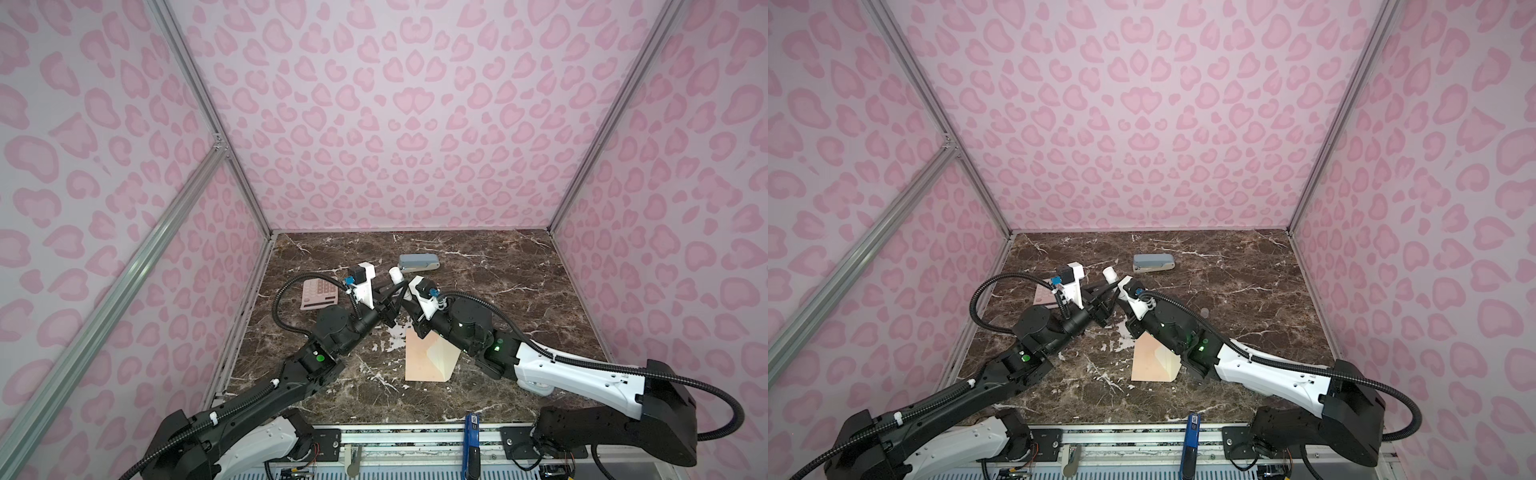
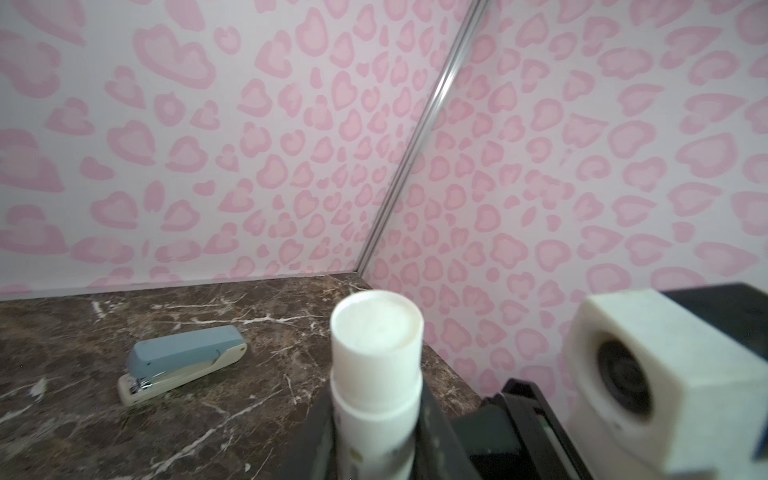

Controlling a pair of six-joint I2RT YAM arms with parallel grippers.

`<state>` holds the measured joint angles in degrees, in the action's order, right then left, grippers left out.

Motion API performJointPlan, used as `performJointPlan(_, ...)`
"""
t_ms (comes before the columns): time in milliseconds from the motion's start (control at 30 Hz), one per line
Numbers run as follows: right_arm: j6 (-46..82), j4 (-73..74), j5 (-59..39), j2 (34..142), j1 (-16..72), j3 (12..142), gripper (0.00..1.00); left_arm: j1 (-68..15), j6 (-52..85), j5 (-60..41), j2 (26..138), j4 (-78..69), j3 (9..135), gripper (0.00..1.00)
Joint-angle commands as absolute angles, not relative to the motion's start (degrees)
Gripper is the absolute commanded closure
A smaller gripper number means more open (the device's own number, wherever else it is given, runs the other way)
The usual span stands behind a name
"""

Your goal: Place the letter into the envelope and seal it

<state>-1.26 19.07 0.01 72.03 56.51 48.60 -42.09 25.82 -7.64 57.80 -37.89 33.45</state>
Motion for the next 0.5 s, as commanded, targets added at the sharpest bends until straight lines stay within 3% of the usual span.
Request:
performJointPlan(0,2.8,20.0,-19.8,70.0,55.0,50.2,0.94,-39.1,28.2,-31.0,57.8,-39.3,32.4,0.96)
performJointPlan(200,9.6,22.5,-38.3,66.5,50.8,48.7,0.95,-37.1,28.9,-45.4,58.8,-38.7,34.6,0.96)
performJointPlan(467,16.5,30.7,-54.3,64.8,46.2,47.6,0.98,-36.6,36.6,-53.5,62.2,-51.0,33.8,0.96)
